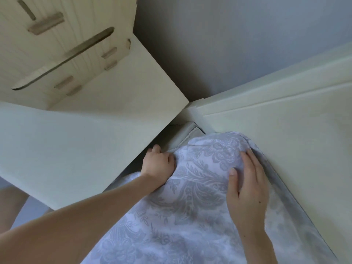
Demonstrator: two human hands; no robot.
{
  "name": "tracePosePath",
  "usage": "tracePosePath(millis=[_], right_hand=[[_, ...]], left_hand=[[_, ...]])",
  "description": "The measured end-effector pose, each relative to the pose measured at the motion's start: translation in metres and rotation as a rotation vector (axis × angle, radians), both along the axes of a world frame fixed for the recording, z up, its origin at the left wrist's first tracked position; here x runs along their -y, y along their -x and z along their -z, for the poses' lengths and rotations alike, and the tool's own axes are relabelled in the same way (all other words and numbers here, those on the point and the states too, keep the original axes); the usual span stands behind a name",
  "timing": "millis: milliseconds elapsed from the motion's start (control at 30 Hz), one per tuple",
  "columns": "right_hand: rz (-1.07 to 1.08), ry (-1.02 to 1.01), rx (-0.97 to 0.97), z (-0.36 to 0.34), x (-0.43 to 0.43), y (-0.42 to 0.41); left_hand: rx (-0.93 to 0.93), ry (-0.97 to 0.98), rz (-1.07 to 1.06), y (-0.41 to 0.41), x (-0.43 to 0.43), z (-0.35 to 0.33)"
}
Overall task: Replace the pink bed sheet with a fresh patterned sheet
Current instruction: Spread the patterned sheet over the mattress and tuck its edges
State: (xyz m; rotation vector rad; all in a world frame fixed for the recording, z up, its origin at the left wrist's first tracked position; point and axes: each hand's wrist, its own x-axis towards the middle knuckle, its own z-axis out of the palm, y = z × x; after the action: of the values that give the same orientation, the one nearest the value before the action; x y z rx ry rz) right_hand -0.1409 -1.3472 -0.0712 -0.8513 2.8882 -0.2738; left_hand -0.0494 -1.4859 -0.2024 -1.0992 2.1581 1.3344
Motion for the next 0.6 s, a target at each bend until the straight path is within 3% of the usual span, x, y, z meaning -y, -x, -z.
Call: tracePosePath(millis=[100,200,300,500,600], right_hand=[[0.119,0.004,0.298,0.004,0.014,0.015],[0.102,-0.124,0.335,0.01,0.03,0.033],[0.141,-0.279,0.433,0.019,0.04,0.042],[0.245,-0.417,0.506,0.025,0.056,0.055],[0.282,-0.427,0.512,0.024,0.058,0.055]], left_hand=[[-0.06,-0.05,-0.073,-0.001,0.0,-0.003],[-0.109,-0.047,-0.04,-0.004,-0.003,-0.012],[-0.045,-0.166,-0.1,-0.005,0.0,-0.014],[0.013,-0.718,-0.306,0.005,0.011,-0.009],[0.161,-1.01,-0.396,0.014,0.011,-0.011]])
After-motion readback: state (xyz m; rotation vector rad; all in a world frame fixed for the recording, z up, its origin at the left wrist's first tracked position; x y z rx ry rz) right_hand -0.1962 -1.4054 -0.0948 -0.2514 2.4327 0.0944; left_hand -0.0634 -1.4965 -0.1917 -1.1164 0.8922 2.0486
